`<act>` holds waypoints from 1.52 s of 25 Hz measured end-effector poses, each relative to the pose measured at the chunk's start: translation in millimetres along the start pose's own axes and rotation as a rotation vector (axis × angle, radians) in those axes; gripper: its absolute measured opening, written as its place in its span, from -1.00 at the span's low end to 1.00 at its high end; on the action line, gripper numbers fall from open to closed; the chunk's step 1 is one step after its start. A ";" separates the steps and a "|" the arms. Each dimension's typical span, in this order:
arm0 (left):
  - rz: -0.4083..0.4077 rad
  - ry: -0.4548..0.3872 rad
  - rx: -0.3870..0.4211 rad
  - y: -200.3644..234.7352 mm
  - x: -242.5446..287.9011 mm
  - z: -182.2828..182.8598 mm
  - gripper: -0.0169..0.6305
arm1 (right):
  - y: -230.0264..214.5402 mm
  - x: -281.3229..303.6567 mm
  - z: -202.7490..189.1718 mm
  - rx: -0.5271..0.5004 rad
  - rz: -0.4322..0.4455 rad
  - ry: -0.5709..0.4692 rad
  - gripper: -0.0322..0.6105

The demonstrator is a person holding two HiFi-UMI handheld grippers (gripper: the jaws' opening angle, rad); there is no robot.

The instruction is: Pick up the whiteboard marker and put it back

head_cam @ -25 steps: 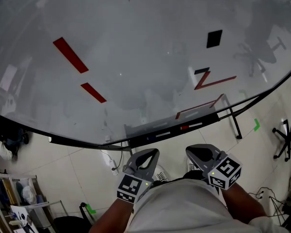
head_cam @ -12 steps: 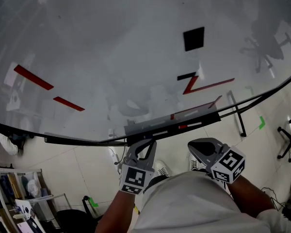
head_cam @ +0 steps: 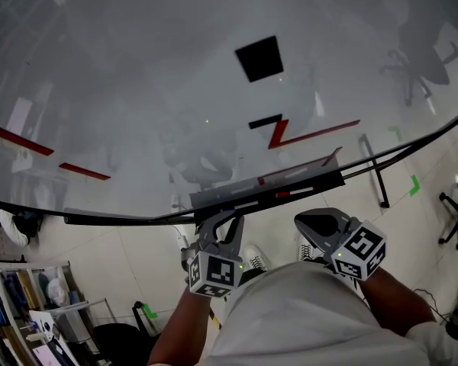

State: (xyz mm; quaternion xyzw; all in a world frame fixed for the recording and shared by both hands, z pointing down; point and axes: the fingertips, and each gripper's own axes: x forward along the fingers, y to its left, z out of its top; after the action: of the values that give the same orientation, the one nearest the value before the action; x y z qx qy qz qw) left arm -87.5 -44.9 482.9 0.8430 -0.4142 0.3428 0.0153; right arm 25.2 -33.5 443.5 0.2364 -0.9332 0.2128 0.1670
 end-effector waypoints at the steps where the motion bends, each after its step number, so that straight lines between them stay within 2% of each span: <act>1: -0.002 0.010 0.014 -0.9 1.5 -1.5 -0.87 | -0.6 -0.9 -0.9 0.004 0.000 0.000 -0.89; 7: 0.003 0.123 0.188 -2.2 15.0 -23.1 -0.81 | -4.3 -7.1 -2.0 0.007 -0.013 -0.003 -0.89; 16: -0.042 0.197 0.289 -12.6 27.2 -37.9 -0.77 | -6.1 -12.3 -4.9 0.020 -0.029 -0.012 -0.89; 28: -0.083 0.322 0.505 -13.8 47.4 -58.6 -0.73 | -7.7 -17.9 -2.4 0.023 -0.046 -0.032 -0.89; 38: -0.093 0.356 0.568 -15.1 61.7 -60.7 -0.73 | -8.5 -20.8 -6.0 0.032 -0.054 -0.033 -0.89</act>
State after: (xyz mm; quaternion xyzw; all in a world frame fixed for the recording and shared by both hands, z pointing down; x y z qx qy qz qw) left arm -85.1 -58.7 569.7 0.7586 -0.2540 0.5852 -0.1324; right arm 48.1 -29.7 442.7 0.2675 -0.9257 0.2191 0.1533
